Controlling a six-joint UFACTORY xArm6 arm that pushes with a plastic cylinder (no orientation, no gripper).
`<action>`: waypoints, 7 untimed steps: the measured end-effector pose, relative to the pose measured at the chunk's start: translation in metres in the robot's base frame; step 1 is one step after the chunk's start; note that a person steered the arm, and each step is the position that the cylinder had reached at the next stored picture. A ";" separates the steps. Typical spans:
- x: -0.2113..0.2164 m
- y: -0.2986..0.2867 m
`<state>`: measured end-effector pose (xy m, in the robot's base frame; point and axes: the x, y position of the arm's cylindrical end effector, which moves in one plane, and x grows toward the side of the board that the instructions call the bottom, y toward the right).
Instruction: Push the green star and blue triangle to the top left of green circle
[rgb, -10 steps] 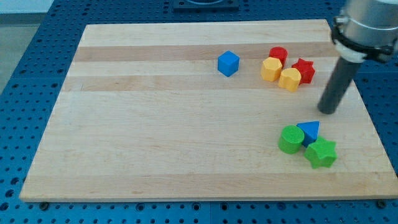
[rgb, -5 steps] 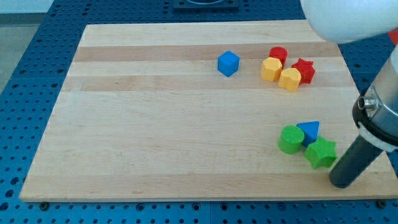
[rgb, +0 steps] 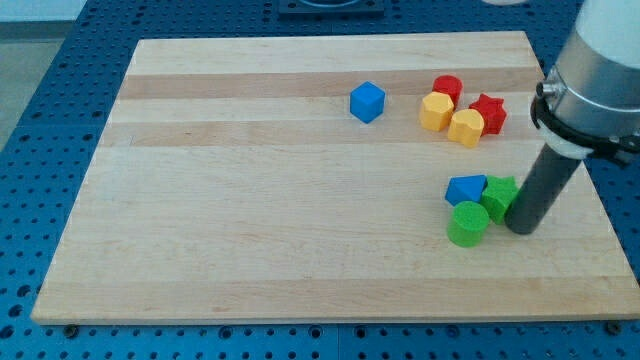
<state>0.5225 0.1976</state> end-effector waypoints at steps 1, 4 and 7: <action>-0.015 -0.006; 0.006 0.000; -0.047 -0.005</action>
<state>0.4758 0.1927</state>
